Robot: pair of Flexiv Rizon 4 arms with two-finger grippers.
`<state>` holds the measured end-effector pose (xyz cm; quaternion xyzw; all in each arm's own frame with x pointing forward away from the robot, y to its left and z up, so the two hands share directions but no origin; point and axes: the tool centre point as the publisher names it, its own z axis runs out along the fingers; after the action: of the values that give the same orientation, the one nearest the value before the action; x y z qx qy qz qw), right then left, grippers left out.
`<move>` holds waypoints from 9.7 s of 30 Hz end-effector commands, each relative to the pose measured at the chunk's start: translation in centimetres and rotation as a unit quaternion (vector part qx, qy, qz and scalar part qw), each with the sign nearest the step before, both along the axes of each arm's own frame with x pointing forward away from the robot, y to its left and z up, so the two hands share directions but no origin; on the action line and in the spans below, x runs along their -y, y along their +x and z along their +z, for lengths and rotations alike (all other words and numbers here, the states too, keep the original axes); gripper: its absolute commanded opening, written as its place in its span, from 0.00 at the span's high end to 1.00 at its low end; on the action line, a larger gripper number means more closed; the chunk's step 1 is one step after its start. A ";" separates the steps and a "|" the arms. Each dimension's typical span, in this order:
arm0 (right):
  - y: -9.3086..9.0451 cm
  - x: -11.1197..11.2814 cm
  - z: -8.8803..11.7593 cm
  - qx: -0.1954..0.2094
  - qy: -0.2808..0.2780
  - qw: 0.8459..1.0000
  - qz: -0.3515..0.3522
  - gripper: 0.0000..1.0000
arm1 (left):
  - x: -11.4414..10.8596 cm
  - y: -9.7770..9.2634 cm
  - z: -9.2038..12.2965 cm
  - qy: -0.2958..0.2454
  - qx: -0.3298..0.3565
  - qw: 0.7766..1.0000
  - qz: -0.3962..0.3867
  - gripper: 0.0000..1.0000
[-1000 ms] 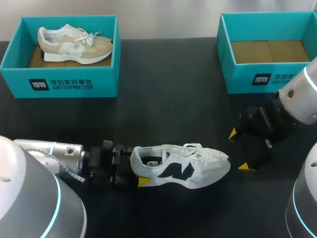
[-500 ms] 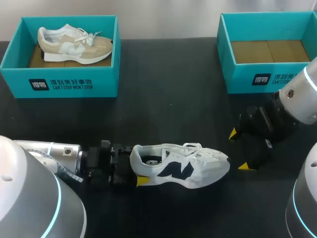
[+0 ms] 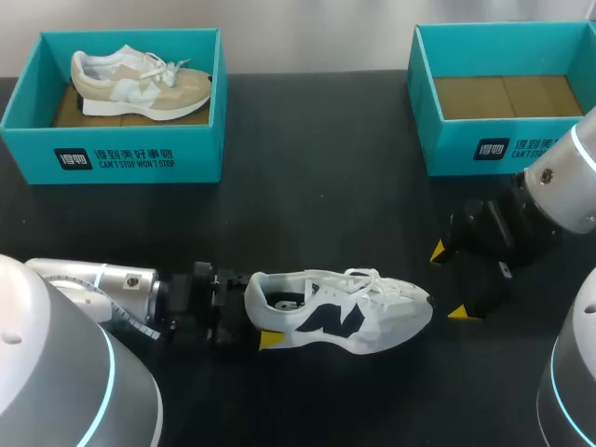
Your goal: Take the shoe out of the shoebox, open the shoe tongue, remove and reinsert the insole, then place the shoe into the shoebox
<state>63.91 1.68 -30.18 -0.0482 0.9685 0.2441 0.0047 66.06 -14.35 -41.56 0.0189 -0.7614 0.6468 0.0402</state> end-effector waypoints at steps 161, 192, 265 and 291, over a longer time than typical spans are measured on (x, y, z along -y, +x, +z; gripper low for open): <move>0.9 -18.7 -3.6 0.014 -0.252 0.582 -0.773 0.00 | -0.2 -0.1 -0.4 -0.004 -0.004 1.000 0.000 1.00; 1.9 -15.2 -5.2 0.004 -0.213 0.508 -0.835 0.00 | -0.2 -0.1 -0.4 -0.004 -0.004 1.000 0.000 1.00; 0.9 -11.1 -1.3 -0.135 -0.197 0.535 -0.810 0.00 | -0.2 -0.1 -0.4 -0.004 -0.004 1.000 0.000 1.00; 1.2 -13.7 -0.6 -0.153 -0.231 0.593 -0.756 0.62 | -0.2 -0.1 -0.4 -0.004 -0.004 1.000 0.000 1.00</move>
<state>64.96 14.71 -31.09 0.7408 0.6679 -0.0682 0.0219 65.97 -14.29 -41.65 0.0206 -0.7588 0.6495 0.0440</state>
